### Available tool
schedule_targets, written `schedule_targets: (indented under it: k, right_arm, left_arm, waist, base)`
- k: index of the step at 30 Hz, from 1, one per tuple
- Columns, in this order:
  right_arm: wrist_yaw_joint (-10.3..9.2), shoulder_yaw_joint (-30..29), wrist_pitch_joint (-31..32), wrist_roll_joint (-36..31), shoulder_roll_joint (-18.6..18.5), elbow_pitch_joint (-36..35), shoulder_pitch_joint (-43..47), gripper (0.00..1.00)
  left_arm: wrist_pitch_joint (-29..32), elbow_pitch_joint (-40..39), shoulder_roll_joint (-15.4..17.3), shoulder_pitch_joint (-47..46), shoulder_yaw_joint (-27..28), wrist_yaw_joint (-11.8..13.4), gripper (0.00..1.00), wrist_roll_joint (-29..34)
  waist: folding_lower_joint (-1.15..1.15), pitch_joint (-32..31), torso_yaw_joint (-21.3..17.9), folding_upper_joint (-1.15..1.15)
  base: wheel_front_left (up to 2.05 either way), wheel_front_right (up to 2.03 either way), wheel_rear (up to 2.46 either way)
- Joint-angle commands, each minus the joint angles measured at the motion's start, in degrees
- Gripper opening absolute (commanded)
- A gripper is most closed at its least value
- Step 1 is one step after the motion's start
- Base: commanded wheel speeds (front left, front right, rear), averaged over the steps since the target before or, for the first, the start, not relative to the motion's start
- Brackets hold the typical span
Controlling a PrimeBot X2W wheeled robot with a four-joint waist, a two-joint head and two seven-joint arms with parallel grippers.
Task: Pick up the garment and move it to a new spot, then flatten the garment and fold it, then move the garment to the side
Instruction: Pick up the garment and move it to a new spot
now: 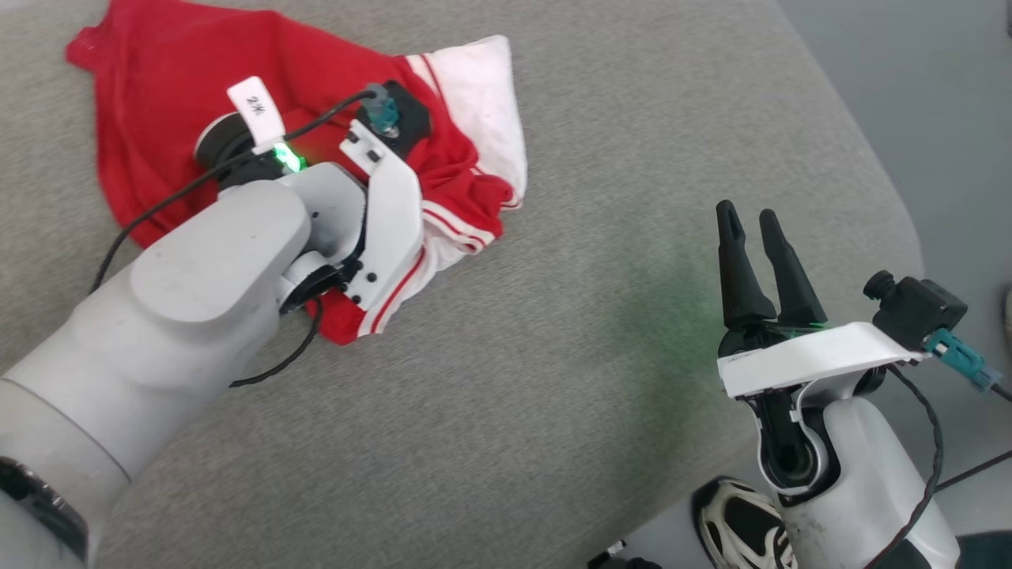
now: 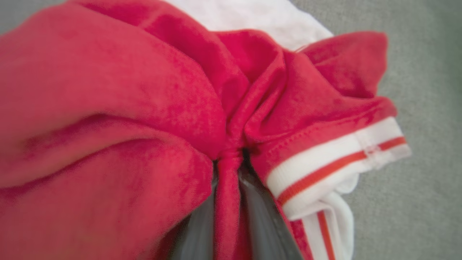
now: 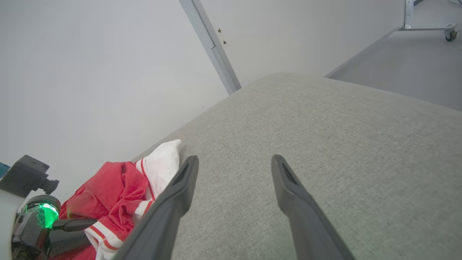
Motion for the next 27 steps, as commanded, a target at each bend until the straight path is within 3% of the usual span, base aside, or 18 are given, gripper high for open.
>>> schedule_targets:
  k: [1, 2, 3, 13, 21, 27]
  right_arm:
    - [0.0, 0.0, -0.2, -0.8, 0.1, -0.1, -0.5, 1.0]
    - [0.0, -0.2, -0.2, -1.3, 0.1, -0.2, -0.8, 1.0]
    - [0.0, -0.4, -0.2, -1.9, 0.2, -0.2, -1.0, 1.0]
    - [-0.01, -4.1, -0.2, -9.7, 0.0, 0.3, 0.5, 1.0]
    - [0.0, -5.9, -0.2, -12.8, -2.6, 0.7, 3.0, 1.0]
    - [0.0, -6.6, -0.2, -13.5, -5.3, 1.2, 5.5, 1.0]
  left_arm:
    - [1.1, 2.3, 1.4, 3.9, -2.6, 0.0, 0.32, 0.5]
    - [-0.1, 2.3, 1.1, 3.0, -2.5, 0.0, 0.6, 0.7]
    - [-1.5, 2.4, 0.7, 2.2, -2.3, 0.0, 1.0, 0.6]
    - [-21.8, 2.7, -5.4, -0.6, -0.9, 0.1, 1.0, -3.5]
    - [-38.8, 6.9, -5.9, 9.9, 4.1, 0.3, 1.0, -9.8]
    - [-43.6, 11.0, -5.4, 20.7, 9.1, 1.3, 1.0, -13.3]
  waist:
    - [0.0, -0.1, 1.1, 0.0]
    - [0.0, -0.3, 1.8, 0.0]
    - [0.0, -0.6, 2.5, 0.0]
    - [0.0, -6.4, 13.0, 0.0]
    - [0.0, -11.9, 21.0, 0.0]
    - [0.0, -15.4, 26.2, 0.0]
  base:
    - [0.0, 0.0, 0.0]
    - [0.0, 0.0, 0.0]
    - [0.0, 0.0, 0.0]
    - [0.0, 0.0, 0.0]
    - [0.0, 0.0, 0.0]
    - [0.0, 0.0, 0.0]
